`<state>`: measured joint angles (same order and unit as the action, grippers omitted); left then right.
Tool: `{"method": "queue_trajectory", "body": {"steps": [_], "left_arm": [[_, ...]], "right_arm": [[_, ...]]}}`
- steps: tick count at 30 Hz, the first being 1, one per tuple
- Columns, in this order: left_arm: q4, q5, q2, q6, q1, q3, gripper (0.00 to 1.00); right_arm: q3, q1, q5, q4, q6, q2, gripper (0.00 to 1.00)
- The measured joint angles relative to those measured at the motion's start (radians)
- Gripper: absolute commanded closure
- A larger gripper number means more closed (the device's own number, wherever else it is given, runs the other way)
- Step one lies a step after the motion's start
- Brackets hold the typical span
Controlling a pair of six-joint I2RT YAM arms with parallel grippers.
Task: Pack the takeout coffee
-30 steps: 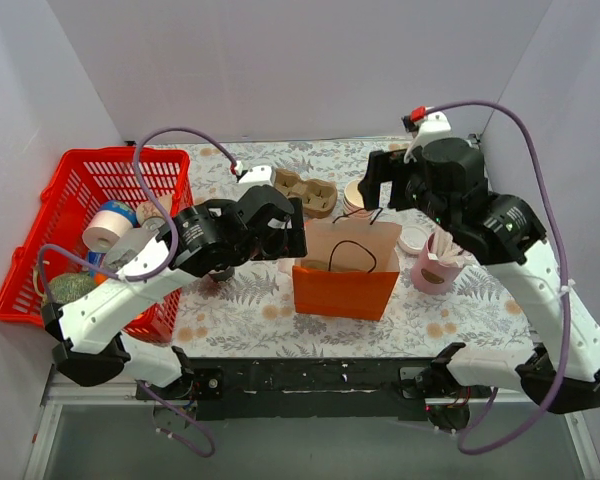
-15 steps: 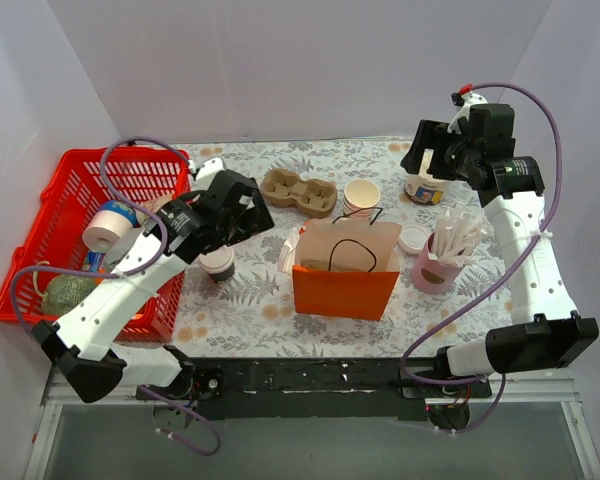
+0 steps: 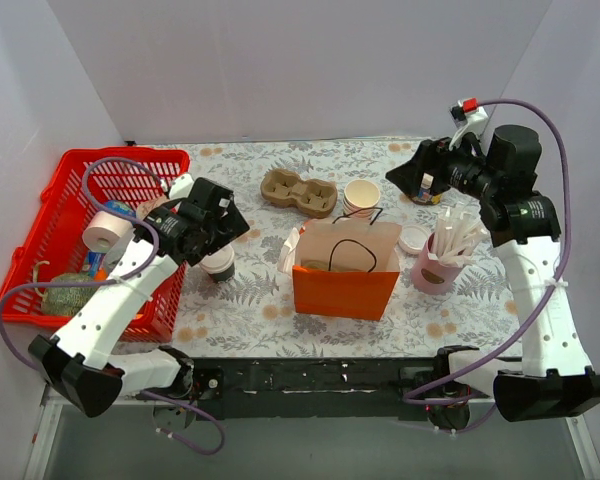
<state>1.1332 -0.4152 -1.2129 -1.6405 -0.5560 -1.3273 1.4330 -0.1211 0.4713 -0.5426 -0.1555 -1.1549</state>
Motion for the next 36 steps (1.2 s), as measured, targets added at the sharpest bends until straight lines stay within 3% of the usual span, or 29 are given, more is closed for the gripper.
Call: {"method": "queue_trajectory", "body": {"steps": [4,8,17,25,36], "left_arm": [[-0.013,-0.034,0.024,-0.056,0.003,0.012,0.02],[0.006,-0.079,-0.060,-0.138,0.008,-0.037,0.02],[0.131,-0.134,-0.328,-0.304,0.015,-0.142,0.02],[0.185,-0.188,-0.431,-0.339,0.031,-0.187,0.15],[0.203,-0.216,-0.522,-0.346,0.044,-0.209,0.30]], "right_arm": [[0.028,-0.029,0.175,0.073,0.020,-0.002,0.13],[0.010,-0.037,0.232,0.105,0.022,0.003,0.13],[-0.173,-0.038,0.080,0.090,0.031,0.179,0.12],[-0.271,-0.038,-0.033,0.090,0.026,0.264,0.12],[-0.345,-0.038,-0.012,0.168,0.008,0.309,0.13]]}}
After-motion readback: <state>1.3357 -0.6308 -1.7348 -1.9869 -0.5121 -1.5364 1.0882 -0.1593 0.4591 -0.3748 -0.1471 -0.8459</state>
